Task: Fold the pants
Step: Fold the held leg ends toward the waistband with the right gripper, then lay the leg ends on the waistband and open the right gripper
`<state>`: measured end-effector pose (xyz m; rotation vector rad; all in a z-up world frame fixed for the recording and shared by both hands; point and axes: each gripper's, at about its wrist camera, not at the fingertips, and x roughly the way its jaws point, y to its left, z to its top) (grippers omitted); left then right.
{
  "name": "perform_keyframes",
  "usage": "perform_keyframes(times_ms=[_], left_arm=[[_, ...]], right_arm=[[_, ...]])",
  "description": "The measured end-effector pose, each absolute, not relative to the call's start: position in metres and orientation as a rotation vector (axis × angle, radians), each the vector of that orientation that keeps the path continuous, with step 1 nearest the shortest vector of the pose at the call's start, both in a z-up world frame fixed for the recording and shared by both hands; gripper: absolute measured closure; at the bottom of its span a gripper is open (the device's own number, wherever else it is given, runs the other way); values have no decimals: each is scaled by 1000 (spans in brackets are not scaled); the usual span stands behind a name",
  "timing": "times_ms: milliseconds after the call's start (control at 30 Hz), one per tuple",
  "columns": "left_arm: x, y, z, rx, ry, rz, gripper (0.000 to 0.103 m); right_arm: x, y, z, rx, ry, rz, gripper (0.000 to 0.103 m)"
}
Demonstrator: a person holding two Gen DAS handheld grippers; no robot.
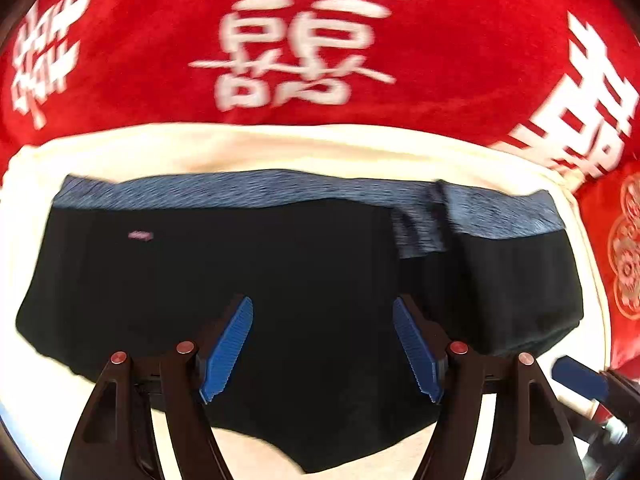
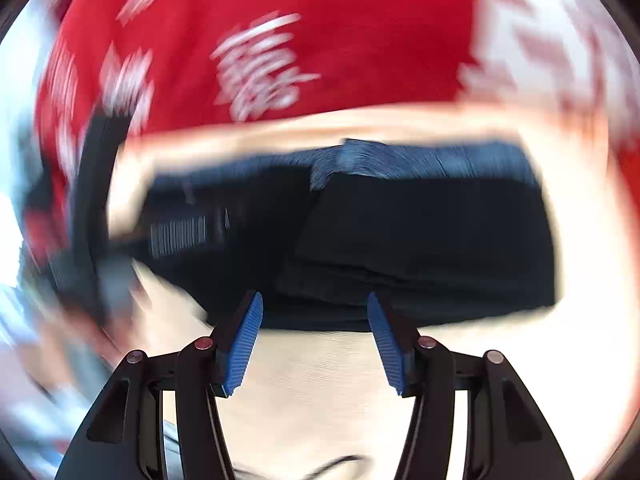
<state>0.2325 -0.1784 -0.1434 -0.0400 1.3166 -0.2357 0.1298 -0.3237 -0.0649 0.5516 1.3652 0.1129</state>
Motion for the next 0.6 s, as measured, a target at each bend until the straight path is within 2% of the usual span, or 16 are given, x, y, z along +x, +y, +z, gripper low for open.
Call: perform_keyframes(times_ms=[33, 67, 100, 200, 267, 400, 433, 467, 500, 600], left_arm=[[231, -184, -147, -29, 1318, -248, 28], [230, -192, -154, -20, 1330, -256, 15], [226, -203, -158, -12, 1343, -255, 12], [208, -216, -185, 35, 1413, -246, 10], [200, -217, -185, 71, 1353, -246, 7], [204, -225, -190, 63, 1365, -250, 3], [204, -224, -191, 62, 1368, -248, 1], [210, -222, -193, 54, 1372, -251, 1], [212, -225, -194, 52, 1374, -252, 1], [212, -216, -189, 52, 1378, -247, 1]], right_arm=[[130, -336, -73, 675, 1361, 86, 44], [130, -349, -84, 821, 1345, 66, 45], [129, -353, -89, 888, 1334, 65, 46], [126, -357, -110, 1030, 1333, 61, 49], [124, -356, -123, 1090, 1344, 57, 49], [121, -361, -149, 1236, 1328, 11, 49], [123, -363, -153, 1275, 1312, 2, 57], [125, -366, -153, 1299, 1302, -5, 84], [126, -369, -152, 1299, 1304, -23, 96], [137, -370, -132, 1226, 1290, 2, 97]])
